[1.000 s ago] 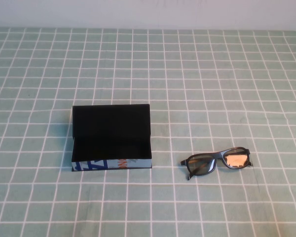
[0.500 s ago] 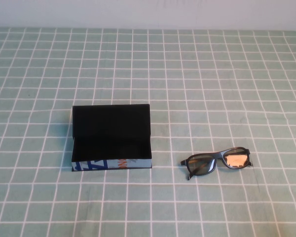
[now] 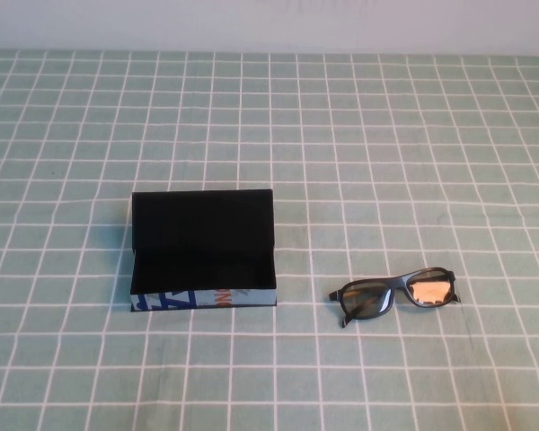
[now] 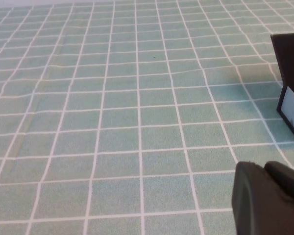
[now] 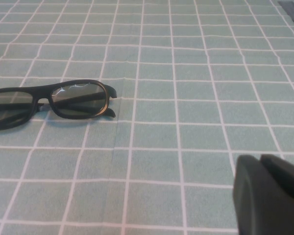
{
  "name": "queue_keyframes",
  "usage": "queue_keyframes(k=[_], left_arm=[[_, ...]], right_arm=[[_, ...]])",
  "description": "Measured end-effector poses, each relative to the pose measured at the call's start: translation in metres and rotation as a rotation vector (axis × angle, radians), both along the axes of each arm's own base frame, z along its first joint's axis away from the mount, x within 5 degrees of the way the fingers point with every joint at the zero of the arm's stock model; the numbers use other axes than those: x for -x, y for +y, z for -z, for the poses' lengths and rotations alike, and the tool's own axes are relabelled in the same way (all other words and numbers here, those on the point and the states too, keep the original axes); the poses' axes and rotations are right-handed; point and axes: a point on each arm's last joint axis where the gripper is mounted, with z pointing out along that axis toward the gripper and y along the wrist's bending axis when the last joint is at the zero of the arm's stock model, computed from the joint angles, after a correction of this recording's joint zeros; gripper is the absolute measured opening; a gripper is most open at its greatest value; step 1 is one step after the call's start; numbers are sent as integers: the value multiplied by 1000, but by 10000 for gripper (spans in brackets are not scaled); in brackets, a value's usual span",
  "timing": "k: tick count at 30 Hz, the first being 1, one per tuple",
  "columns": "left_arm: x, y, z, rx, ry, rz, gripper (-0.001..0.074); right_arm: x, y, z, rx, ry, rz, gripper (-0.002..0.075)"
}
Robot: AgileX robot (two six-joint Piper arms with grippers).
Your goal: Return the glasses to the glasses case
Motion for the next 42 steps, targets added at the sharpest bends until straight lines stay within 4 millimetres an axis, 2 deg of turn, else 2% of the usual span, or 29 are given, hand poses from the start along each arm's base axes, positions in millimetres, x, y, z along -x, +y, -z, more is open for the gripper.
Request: queue_keyframes(k=[6,9,20,26,31,38,42], left_arm=[[-1,-1,-3,26,-36,3,1],[-2,-2,-9,51,-107,12,2],[2,-6,-53,247,-570,75,1],[3,-6,-55,258,-602,82,1],[5,-7,-62,269,-676,97,1],[23,-8,-88,381,-998,187,1],[34,-6,-115,397,-1087,205,1]], right_arm=[[-1,0,-1,-2,-29,0,-11],[-3,0,-9,-10,-123,2,-11],[-1,-1,-50,-45,-570,7,-11],[0,-1,-55,-50,-638,8,-11],[6,-1,-68,-61,-785,10,-11],[23,-4,-96,-100,-1091,21,-11],[39,-7,-135,-137,-1212,30,-11]])
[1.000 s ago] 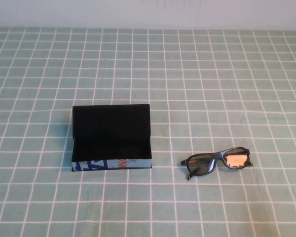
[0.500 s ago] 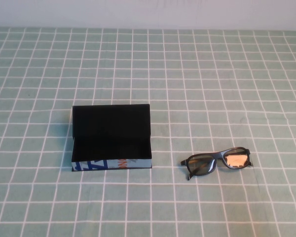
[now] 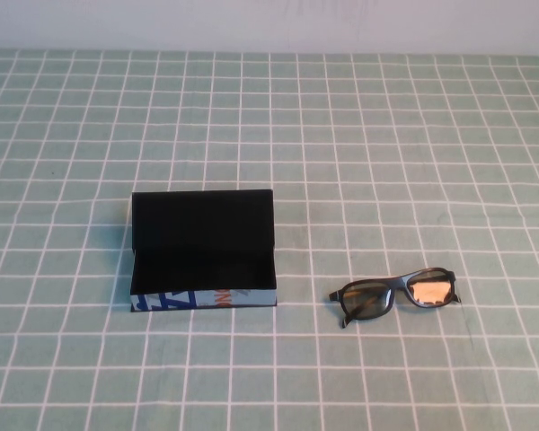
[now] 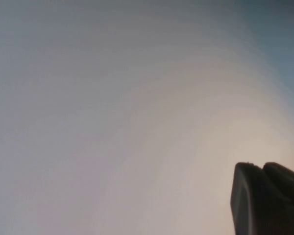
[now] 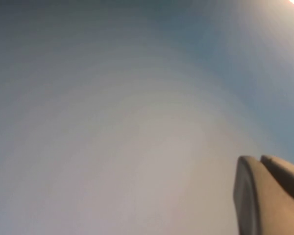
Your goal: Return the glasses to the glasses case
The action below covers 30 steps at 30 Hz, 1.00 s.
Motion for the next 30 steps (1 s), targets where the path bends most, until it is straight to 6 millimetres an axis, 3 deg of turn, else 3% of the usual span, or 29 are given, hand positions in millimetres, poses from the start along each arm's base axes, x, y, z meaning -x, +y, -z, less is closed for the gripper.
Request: queue_keyframes(k=[6,10,16,22,26,30], left_arm=[[26,3,-57,4,-100,-10,1],[34,2,-90,-42,-128,-37,1],[17,0,-124,-138,83,-101,2],[-23,7,-117,-76,481,-138,1],[-46,9,-99,-72,716,-176,2],[-65,9,-80,-186,934,-222,2]], right_arm=[[34,-3,-59,-16,-139,-10,-11],[45,-3,-91,-53,-152,-72,-11],[34,0,-127,-46,170,-107,-11],[-2,5,-141,-17,611,-113,-11],[-45,11,-126,-13,924,-130,-11],[-74,15,-115,-31,1072,-161,-11]])
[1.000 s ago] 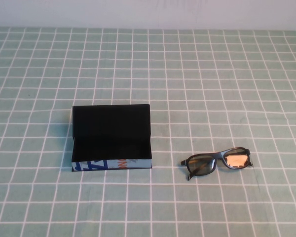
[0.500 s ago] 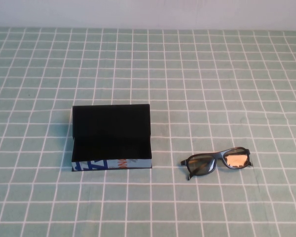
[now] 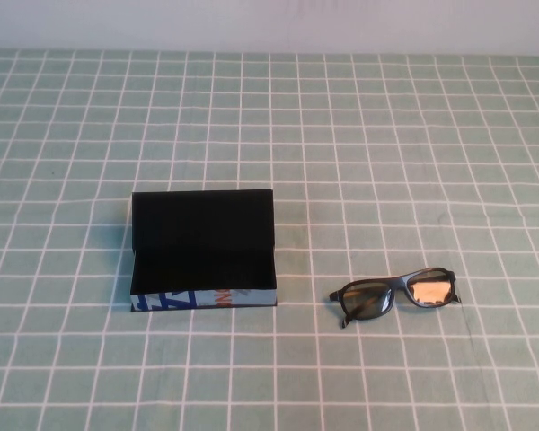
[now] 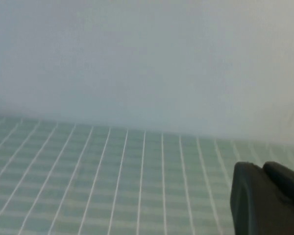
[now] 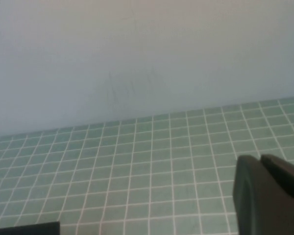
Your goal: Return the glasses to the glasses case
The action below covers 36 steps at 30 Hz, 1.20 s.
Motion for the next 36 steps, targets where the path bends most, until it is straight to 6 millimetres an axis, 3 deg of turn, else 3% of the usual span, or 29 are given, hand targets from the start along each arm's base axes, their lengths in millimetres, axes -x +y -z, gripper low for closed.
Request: queue_keyframes(k=[6,9,15,20,25,30,36], left_arm=[[-22,-9,36,-227,390,92,1],[-32,-12,46,-297,493,126,1],[-42,-17,48,-302,492,156,2],[-43,-24,47,-200,478,196,1],[-45,-29,45,-132,449,227,1],[-49,-33,48,-125,467,264,1],[-51,-42,50,-92,488,346,1]], right_arm=[[-20,6,6,-65,75,-32,-11],[-36,9,17,-1,164,-64,-11],[-83,17,49,157,419,-175,-11],[-122,40,67,392,587,-438,-11],[-154,79,74,629,603,-736,-11],[-183,112,105,956,573,-1039,-11],[-207,131,141,1103,614,-1138,5]])
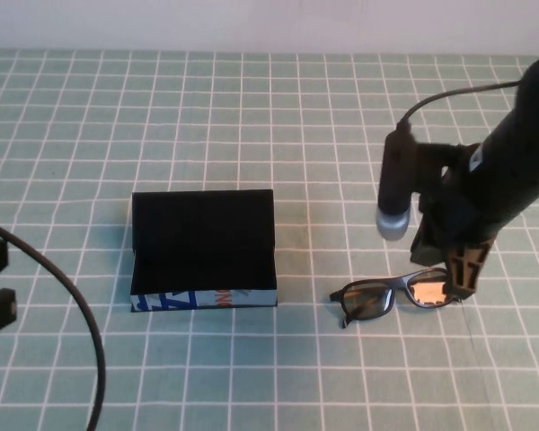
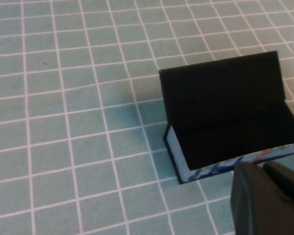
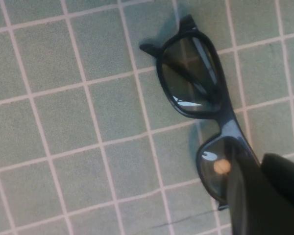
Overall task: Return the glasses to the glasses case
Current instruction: Pick up the glasses from the table
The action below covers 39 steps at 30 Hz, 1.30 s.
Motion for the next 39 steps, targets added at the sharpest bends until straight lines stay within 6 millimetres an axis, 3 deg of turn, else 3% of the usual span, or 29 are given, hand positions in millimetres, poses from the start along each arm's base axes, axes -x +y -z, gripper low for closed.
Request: queue_keyframes(k=[2,10,16,32,35,39], left_arm=[[0,-2,0,12,4,17,2],[1,-3,2,12,26,32,1],[2,-3,3,9,39,35,1],[4,-3,6,-2,83,46,1],[5,-3,7,-7,96,49,2],[5,-3,7,-8,98,49,1]], right_arm=[[-3,5,8,10,18,-10,50],[-15,13,28,49,6,-26,372],[-27,17,49,63,1,-24,421],[-43,24,99,104,73,-23,402],[-43,24,100,102,82,-21,306],[-42,24,97,109,108,-25,90]])
